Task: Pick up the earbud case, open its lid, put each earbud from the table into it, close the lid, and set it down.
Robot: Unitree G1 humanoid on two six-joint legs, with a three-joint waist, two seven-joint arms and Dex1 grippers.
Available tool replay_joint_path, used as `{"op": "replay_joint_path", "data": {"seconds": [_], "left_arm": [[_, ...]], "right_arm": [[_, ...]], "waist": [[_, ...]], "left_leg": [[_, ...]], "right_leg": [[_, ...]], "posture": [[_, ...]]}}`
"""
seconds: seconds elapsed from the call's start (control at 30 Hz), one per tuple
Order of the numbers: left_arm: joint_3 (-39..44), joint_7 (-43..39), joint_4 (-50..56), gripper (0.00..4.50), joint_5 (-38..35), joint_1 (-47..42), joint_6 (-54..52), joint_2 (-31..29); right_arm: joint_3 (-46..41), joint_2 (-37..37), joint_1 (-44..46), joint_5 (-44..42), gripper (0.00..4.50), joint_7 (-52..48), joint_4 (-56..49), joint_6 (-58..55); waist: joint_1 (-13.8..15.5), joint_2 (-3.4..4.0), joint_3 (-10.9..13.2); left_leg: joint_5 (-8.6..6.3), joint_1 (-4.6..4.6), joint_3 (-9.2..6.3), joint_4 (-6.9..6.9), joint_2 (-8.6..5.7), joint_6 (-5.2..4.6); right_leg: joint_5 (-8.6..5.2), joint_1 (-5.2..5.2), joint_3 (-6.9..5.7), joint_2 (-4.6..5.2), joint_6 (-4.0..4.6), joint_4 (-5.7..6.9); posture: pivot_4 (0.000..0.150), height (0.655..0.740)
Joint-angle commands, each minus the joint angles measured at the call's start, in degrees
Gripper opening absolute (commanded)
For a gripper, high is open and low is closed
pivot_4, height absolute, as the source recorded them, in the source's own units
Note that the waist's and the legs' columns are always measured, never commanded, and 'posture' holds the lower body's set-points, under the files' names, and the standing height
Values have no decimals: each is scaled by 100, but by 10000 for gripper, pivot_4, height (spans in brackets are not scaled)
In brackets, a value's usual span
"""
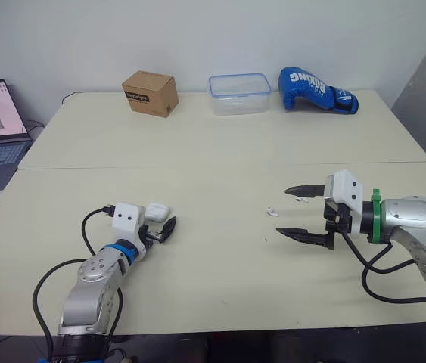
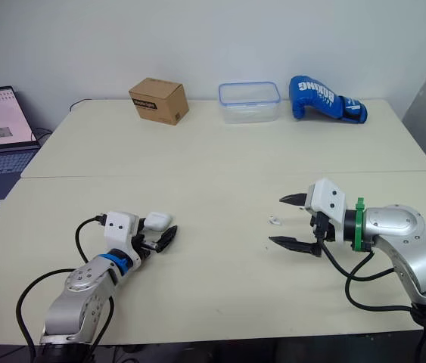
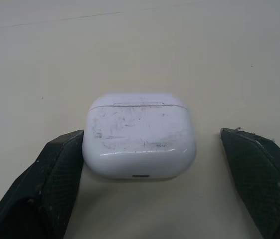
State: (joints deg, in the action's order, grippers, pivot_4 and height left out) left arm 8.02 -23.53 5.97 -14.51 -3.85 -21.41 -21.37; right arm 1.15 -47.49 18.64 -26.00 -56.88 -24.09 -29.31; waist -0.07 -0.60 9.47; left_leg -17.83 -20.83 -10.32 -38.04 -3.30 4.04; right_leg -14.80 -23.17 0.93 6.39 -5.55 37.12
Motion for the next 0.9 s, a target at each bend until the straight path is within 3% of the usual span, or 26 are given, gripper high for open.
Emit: {"op": "replay_joint_path", "data": {"seconds": [0.03, 0.13, 0.33, 0.8, 0.9], "left_arm": [[-88, -8, -67, 44696, 76, -13, 54, 13], [-126, -27, -70, 42947, 83, 5, 59, 33], [-147, -27, -104, 27730, 135, -4, 86, 26], [-207, -46, -87, 27679, 284, 60, 259, -17], [-169, -354, 152, 27679, 160, 5, 553, -146]], "right_arm": [[-120, -9, 26, -36, 45000, 48, -184, 22], [-133, -17, -9, -36, 45000, 47, -188, 25], [-143, -28, -68, -34, 45000, 44, -182, 22], [-134, -70, -109, -92, 45000, 4, -225, -140], [-284, -213, 107, -682, 45000, -31, -250, -1062]], "waist": [[0, 0, 0], [0, 0, 0], [1, 1, 0], [1, 1, -1], [-2, 0, 0]], "left_leg": [[0, 0, 0, 0, 0, 0], [0, 0, 0, 0, 0, 0], [0, 0, 0, 0, -2, 0], [0, 0, -1, 0, -2, 0], [0, -1, -1, 0, -2, 0]], "right_leg": [[0, 0, 0, 0, 0, 0], [0, 0, 0, 0, 0, 0], [0, 0, 0, 0, 0, -2], [0, 1, 0, 1, -1, -2], [0, 1, 0, 1, -1, -3]], "posture": [[1500, 7307], [1500, 7307], [1500, 7307], [1500, 7307], [1500, 7307]]}}
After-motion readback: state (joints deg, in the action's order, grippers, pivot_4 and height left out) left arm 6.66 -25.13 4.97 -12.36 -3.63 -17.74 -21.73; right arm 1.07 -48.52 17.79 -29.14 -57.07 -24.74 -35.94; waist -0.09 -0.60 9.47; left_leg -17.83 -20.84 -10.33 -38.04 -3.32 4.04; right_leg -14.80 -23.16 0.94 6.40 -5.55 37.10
